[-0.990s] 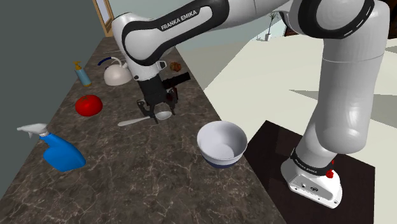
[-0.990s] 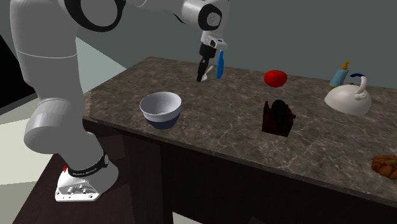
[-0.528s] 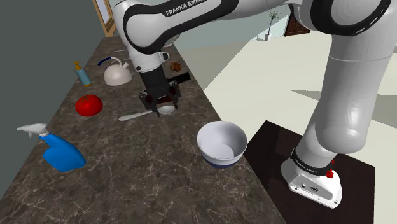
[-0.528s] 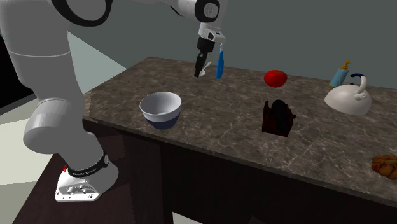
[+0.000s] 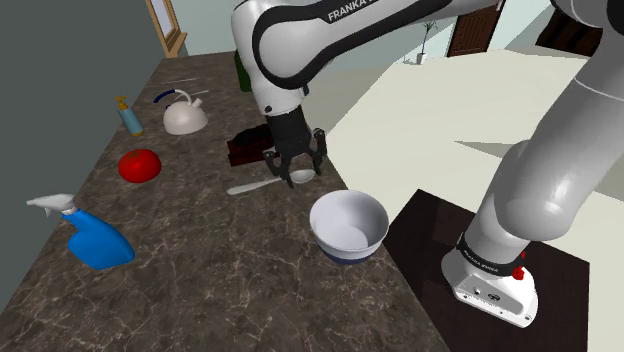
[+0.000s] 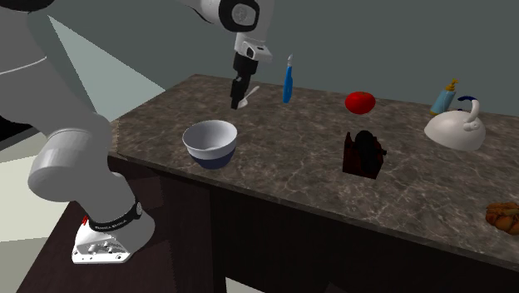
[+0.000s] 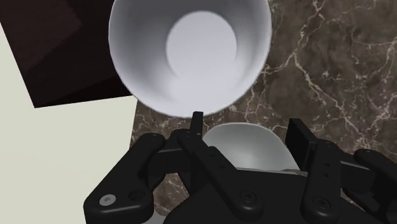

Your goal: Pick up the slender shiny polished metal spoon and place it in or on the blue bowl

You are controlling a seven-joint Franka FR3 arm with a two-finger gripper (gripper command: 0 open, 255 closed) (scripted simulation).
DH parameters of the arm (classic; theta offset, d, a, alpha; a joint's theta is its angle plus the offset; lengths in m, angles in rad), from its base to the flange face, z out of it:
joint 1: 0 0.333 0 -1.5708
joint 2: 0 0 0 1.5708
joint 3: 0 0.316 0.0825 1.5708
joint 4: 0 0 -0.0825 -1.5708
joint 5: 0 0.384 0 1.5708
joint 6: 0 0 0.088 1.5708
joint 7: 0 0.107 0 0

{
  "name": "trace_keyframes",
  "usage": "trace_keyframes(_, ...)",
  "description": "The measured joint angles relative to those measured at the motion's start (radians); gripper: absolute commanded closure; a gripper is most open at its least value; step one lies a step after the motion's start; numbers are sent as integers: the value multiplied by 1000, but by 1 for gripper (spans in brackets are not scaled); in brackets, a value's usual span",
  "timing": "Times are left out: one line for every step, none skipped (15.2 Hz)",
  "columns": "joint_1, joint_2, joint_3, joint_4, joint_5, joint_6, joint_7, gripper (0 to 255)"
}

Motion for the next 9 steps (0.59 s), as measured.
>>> trace_keyframes(0,-45,-4,-42,13,-2,-11,255)
trace_keyframes(-1,-81,-10,-78,22,-1,-23,255)
trace_keyframes(-2,-121,-18,-109,30,-10,-37,255)
trace_keyframes(0,-174,-25,-157,43,-15,-51,255)
trace_keyframes(1,-215,-33,-190,50,-23,-64,255)
trace_keyframes(5,-255,-39,-227,59,-26,-72,255)
trace_keyframes(10,-299,-44,-256,67,-41,-79,255)
trace_keyframes(14,-339,-51,-290,73,-47,-88,255)
trace_keyframes(17,-387,-61,-333,78,-54,-100,255)
